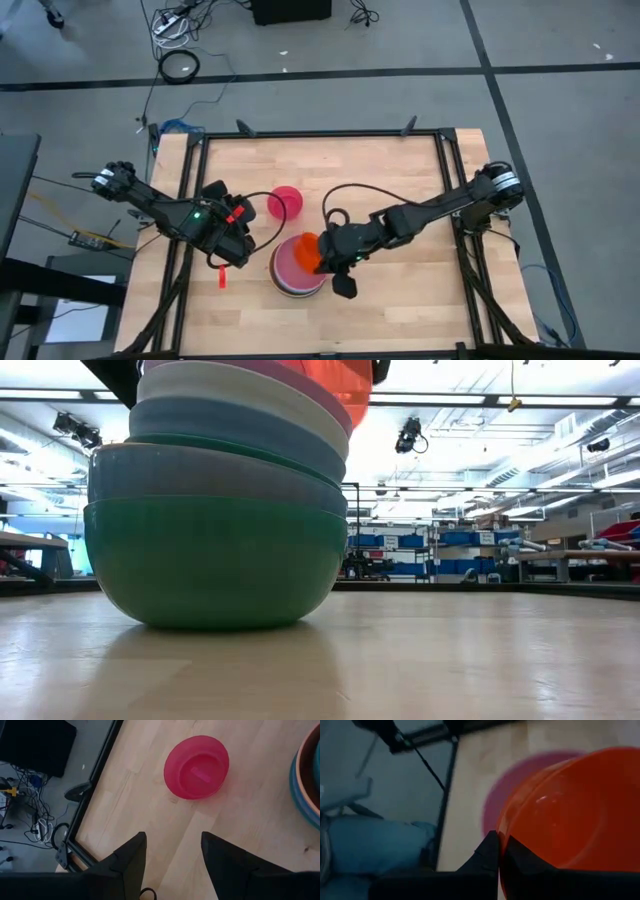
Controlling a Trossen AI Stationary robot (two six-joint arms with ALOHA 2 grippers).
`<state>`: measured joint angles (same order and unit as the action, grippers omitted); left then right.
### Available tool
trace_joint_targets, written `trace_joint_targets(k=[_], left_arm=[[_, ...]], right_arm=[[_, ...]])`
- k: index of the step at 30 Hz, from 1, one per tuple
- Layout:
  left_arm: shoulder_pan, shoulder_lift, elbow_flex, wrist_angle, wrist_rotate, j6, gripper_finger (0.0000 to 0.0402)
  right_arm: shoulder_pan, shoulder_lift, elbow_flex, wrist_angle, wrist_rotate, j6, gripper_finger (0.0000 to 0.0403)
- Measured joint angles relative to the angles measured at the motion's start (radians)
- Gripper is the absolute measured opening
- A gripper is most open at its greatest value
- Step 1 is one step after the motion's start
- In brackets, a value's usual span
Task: Nest bowls inside each other
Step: Stack the light orange bowl on top of the the pink bowl, then stack the red bowl on top of the the light orange bowl
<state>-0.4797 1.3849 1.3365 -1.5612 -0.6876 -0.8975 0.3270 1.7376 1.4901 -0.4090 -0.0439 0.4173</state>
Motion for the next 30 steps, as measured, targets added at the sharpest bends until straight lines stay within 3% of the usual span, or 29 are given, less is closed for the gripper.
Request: trace_joint_targets(k=[10,22,27,30], left_arm=[[0.0,0.0,0.0,0.002,0.0,0.0,0.0198],[0.0,0.0,0.0,-0.003,-0.001,0.001,0.0198],[0.002,0.0,0.0,-0.01,-0.009,0.035,0.0198],[0.016,0.0,0.0,-0.01,-0.01,0.109,0.0198]], right_arm=[[0.001,0.037,0.001,-0.007,0.003,-0.008,0.0007],[0.0,0.035,0.001,0.002,0.006,0.03,0.011],[0.005,0.027,0.001,-0.017,0.015,0.032,0.0124],[0.017,-0.01,0.001,-0.021,0.091,0.002,0.0123]])
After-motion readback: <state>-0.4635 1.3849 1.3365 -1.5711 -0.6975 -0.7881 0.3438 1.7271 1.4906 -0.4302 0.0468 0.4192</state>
